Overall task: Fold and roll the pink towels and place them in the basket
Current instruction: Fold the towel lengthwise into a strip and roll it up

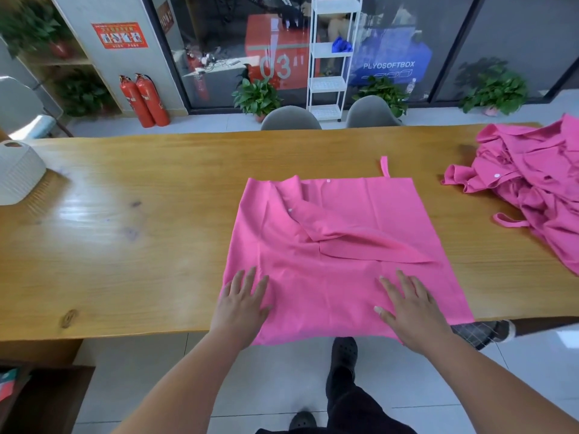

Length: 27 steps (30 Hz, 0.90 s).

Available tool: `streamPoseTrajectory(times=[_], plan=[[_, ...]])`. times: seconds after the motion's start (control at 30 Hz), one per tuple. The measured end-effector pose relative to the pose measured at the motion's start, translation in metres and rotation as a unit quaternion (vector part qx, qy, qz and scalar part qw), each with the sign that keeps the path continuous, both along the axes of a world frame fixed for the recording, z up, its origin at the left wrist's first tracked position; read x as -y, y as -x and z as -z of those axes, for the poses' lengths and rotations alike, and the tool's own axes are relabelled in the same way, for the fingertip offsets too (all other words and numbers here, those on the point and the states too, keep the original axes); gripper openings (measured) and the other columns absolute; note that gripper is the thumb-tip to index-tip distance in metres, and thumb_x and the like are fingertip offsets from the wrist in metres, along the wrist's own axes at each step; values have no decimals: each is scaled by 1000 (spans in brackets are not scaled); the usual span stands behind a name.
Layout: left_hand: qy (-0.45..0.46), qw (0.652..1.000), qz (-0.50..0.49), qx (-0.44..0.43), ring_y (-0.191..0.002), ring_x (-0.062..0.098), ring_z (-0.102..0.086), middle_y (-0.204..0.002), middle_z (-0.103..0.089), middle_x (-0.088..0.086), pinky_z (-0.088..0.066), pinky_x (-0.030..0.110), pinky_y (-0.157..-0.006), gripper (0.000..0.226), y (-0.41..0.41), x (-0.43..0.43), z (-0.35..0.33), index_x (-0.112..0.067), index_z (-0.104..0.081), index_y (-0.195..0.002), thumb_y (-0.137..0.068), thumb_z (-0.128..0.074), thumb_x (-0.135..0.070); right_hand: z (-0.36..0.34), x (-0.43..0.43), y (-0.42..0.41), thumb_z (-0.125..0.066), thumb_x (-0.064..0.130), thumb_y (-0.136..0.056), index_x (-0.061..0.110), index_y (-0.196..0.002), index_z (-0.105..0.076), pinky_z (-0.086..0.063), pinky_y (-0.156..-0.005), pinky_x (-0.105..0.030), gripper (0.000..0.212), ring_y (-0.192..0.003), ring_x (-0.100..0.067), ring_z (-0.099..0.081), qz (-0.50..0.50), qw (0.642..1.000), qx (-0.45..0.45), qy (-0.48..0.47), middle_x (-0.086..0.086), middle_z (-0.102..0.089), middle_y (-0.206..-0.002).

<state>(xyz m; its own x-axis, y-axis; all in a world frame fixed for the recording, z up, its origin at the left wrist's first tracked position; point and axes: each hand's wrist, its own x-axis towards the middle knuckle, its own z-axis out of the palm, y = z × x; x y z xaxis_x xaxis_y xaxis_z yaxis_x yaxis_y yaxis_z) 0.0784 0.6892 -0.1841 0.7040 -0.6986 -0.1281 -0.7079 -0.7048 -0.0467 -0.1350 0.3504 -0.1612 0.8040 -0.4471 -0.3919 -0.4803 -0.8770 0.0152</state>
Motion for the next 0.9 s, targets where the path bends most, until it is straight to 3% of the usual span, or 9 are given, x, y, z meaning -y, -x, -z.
streamPoseTrajectory(times=[0.07,0.17,0.2,0.3,0.37,0.47,0.6,0.8,0.9], plan=[[8,1000,9,-24,-125,34,-66,-138,-67,9,-56,49,-102,62,0,6,2,-17,-59,-144,-97,-52,-56,2,2,-3,-17,75,-101,35,-167,6,-7,-129,-50,81,-162,-34,2,-6,999,-23,-24,-1,2,-177],[32,999,-15,-19,-95,30,-68,-102,-71,4,-56,45,-87,62,-2,16,-2,-14,-65,-134,-99,-38,-57,1,8,-7,-9,73,-98,29,-166,-23,-26,-124,-47,82,-150,-31,-30,-22,1000,7,19,-1,-39,-163],[34,999,-14,-10,-93,30,-66,-101,-70,4,-54,45,-86,62,-3,19,-3,-14,-64,-136,-99,-37,-56,-1,11,-11,-6,72,-96,28,-162,-33,-33,-119,-46,83,-141,-28,-39,-31,998,29,37,-1,-48,-152],[55,998,-9,-21,-135,40,-53,-148,-52,17,-50,51,-108,64,-6,27,-2,-20,-44,-156,-102,-46,-55,-2,19,-20,-19,67,-100,31,-159,-38,-36,-119,-46,71,-145,-28,-35,-50,998,39,29,-6,-39,-158],[53,998,3,-38,-160,39,-18,-174,-17,13,-30,53,-125,69,-7,34,-2,-26,-25,-166,-106,-39,-58,6,23,-26,-19,65,-103,34,-162,-30,-26,-127,-47,68,-156,-29,-21,-84,996,32,10,-2,-20,-172],[48,997,25,-61,-163,32,-3,-176,-2,9,-18,50,-130,71,-8,51,-2,-27,-21,-167,-105,-25,-61,15,26,-37,-20,61,-103,37,-162,-32,-27,-126,-42,65,-154,-22,-27,-125,991,43,-10,9,-30,-169],[25,994,19,-104,-163,26,3,-177,4,5,-1,42,-131,74,-14,74,-6,-28,-14,-169,-104,-17,-64,16,32,-58,-53,49,-102,33,-146,-56,-45,-108,-41,46,-130,-20,-51,-104,990,93,-12,10,-58,-142],[28,993,10,-118,-163,25,-5,-177,-9,3,-8,42,-130,84,-33,106,-9,-27,-21,-167,-95,-9,-69,12,44,-94,-73,44,-90,29,-106,-64,-51,-86,-41,24,-106,-23,-58,-128,989,74,6,5,-60,-108],[23,992,-3,-127,-163,25,-2,-177,-2,3,-5,41,-130,78,-40,119,-8,-27,-19,-168,-101,-15,-67,13,55,-106,-68,36,-94,30,-100,-65,-51,-81,-41,9,-101,-23,-60,-148,986,75,-15,6,-60,-102]])
